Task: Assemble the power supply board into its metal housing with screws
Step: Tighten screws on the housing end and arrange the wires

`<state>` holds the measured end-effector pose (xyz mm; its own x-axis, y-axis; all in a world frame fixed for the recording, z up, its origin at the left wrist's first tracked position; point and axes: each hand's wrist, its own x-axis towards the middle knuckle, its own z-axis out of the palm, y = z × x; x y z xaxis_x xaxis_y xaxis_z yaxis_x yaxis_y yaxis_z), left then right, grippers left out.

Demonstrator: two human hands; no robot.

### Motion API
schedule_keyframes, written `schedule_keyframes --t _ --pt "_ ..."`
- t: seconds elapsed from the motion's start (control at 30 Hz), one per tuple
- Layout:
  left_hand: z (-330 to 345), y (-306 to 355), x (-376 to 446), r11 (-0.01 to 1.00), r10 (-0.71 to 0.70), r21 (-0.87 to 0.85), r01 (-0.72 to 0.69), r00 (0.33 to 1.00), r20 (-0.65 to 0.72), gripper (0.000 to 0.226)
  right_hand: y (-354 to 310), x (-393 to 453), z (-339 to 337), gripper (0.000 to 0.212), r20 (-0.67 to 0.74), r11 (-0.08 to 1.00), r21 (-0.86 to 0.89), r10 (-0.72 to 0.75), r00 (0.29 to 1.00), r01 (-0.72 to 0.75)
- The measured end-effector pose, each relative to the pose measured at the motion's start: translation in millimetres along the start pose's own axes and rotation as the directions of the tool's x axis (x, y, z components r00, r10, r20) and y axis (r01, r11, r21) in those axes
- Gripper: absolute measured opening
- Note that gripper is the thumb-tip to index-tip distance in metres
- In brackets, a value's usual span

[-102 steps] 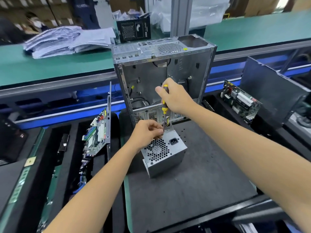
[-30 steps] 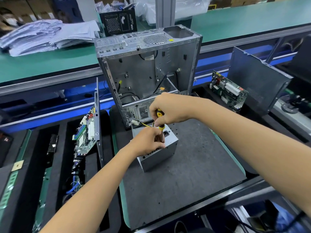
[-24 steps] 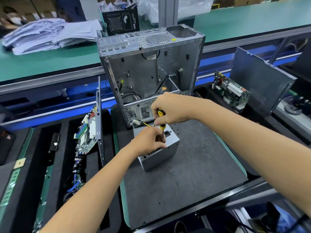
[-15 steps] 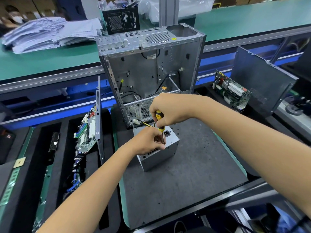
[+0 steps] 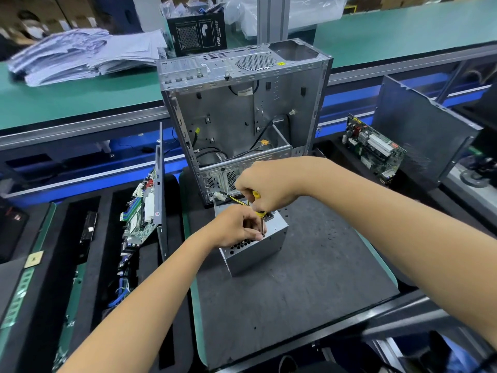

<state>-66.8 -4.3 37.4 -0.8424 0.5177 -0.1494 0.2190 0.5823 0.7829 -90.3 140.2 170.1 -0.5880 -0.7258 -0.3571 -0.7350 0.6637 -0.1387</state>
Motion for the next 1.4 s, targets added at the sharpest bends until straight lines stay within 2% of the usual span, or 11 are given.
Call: schedule_keyframes --t 0.13,0.23,0.33,0.53,0.63,0.73,0.8,0.87,0.97,1.27,1.4 --pt "-0.9 3.1 1.5 0.997 0.006 0.076 -0.010 0.999 0.048 0.005 -5.1 -2.7 -5.7 0.026 0.067 0.996 -0.040 0.076 0.995 -0.073" --pt "-0.3 2.1 3.4 0.997 0.020 0.078 -0.025 0.998 0.066 0.008 -8.5 -5.7 -7.4 0.013 -0.052 0.997 -0.068 0.029 0.998 -0.032" --pt "0.4 0.2 1.4 0.997 0.041 0.071 -0.044 0.998 0.056 0.005 -10.6 -6.4 -4.9 0.001 -0.081 0.992 -0.118 0.032 0.996 -0.042" --pt "-0.1 -0.6 2.1 0.999 0.001 0.055 -0.003 0.999 0.051 0.002 -18.0 -9.2 7.0 0.030 -0.127 0.951 -0.274 0.112 0.986 -0.143" --pt "1.5 -0.4 -0.2 1.000 0.001 0.018 -0.002 0.999 0.035 0.025 -22.1 -11.5 9.1 0.018 -0.058 0.950 -0.270 0.143 0.988 -0.154" --pt "2.9 -2.6 -0.3 0.999 0.005 0.049 -0.006 1.000 0.016 0.010 -25.4 -15.6 6.8 0.017 0.012 0.972 -0.198 0.130 0.992 -0.125" --pt "3.2 -4.0 -0.7 0.999 0.015 0.035 -0.015 1.000 0.014 0.009 -26.5 -16.2 7.4 0.010 -0.094 0.980 -0.179 0.073 0.993 -0.089" --pt "3.4 -5.1 -1.0 0.999 0.028 0.022 -0.028 0.999 0.016 0.008 -27.3 -16.6 8.8 0.025 -0.209 0.977 -0.195 0.048 0.977 -0.090" --pt "3.6 -4.5 -1.3 0.999 0.045 0.025 -0.045 0.999 0.011 0.004 -29.4 -18.5 9.6 0.038 -0.237 0.965 -0.238 0.050 0.970 -0.108" --pt "4.6 -5.6 -1.7 0.999 0.019 0.043 -0.018 1.000 -0.019 0.017 -26.0 -22.1 14.7 0.026 -0.207 0.924 -0.327 0.136 0.969 -0.200" --pt "2.2 -5.2 -2.6 0.999 0.029 -0.016 -0.030 0.999 -0.034 0.030 -25.9 -21.9 14.4 0.012 -0.121 0.957 -0.267 0.086 0.989 -0.116"
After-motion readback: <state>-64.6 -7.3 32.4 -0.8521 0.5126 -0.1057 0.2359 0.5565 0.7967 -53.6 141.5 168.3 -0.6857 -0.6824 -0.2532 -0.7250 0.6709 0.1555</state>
